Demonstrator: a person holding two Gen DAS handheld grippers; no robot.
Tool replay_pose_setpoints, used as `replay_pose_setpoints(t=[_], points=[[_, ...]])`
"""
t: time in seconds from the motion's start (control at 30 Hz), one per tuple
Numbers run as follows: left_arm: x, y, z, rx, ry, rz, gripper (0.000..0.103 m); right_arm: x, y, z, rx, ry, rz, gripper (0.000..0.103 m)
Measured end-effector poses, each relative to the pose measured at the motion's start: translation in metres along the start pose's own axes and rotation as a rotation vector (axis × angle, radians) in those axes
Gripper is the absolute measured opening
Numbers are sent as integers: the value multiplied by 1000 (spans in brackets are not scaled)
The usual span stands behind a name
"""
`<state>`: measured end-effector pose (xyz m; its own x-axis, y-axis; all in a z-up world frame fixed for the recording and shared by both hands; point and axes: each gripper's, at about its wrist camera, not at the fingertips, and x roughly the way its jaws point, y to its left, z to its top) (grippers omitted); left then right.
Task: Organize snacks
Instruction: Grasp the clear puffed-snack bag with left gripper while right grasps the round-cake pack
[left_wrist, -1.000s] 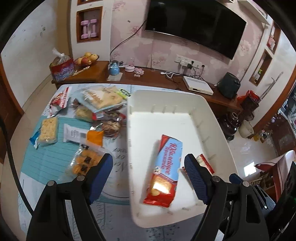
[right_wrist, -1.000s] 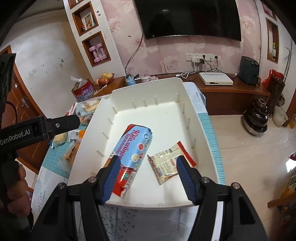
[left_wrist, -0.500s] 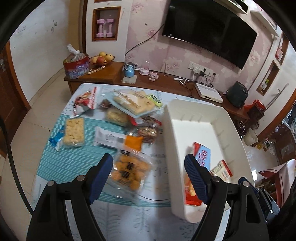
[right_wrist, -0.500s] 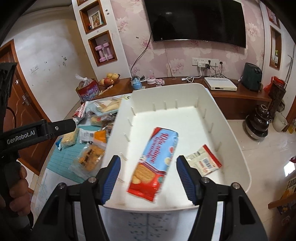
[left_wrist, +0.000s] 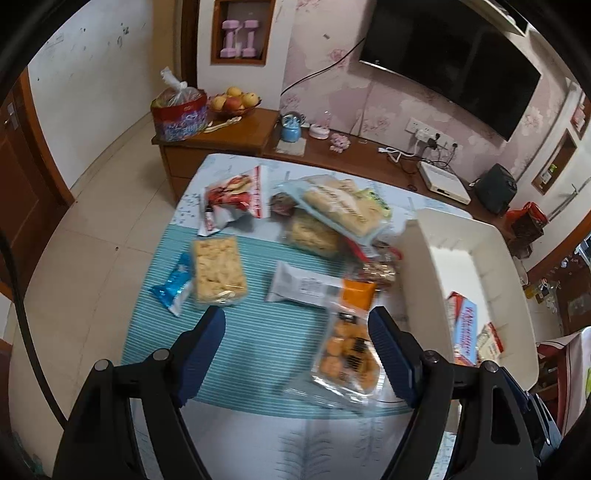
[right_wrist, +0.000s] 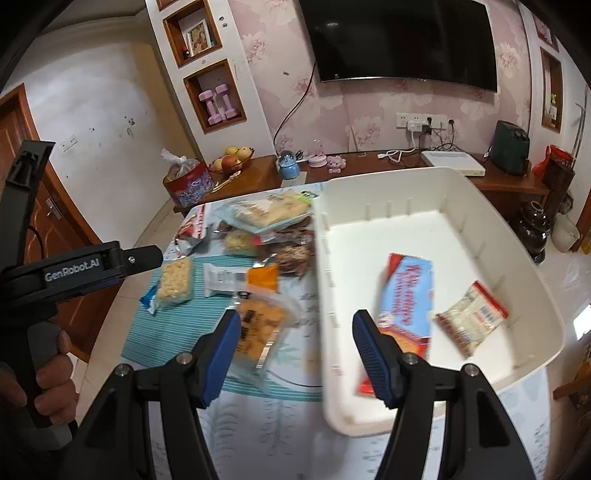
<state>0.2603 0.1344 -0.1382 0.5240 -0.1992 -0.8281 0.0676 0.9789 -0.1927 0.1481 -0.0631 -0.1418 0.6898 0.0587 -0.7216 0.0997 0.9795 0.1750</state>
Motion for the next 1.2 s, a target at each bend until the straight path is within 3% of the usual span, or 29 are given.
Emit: replay_pose_setpoints(t=[0.13, 0.27, 0.57, 0.8, 1.0, 1.2], points=[[14, 23, 10, -8, 37, 8, 79, 10, 18, 0, 27, 10, -4, 66], [31, 38, 17, -14, 80, 17, 79, 24, 32, -2, 57, 38, -19, 80], [69, 55, 27, -49, 165, 28, 79, 69, 57, -9, 134, 170, -72, 81], [107, 59, 28, -83, 269, 37, 80, 105, 62, -15, 171, 265, -161, 82], [138, 64, 25, -115, 351, 54, 80, 125, 62, -16, 183, 310, -190, 91], [157, 66, 22, -125, 390, 74, 80, 143, 62, -17, 187, 357, -216, 92]])
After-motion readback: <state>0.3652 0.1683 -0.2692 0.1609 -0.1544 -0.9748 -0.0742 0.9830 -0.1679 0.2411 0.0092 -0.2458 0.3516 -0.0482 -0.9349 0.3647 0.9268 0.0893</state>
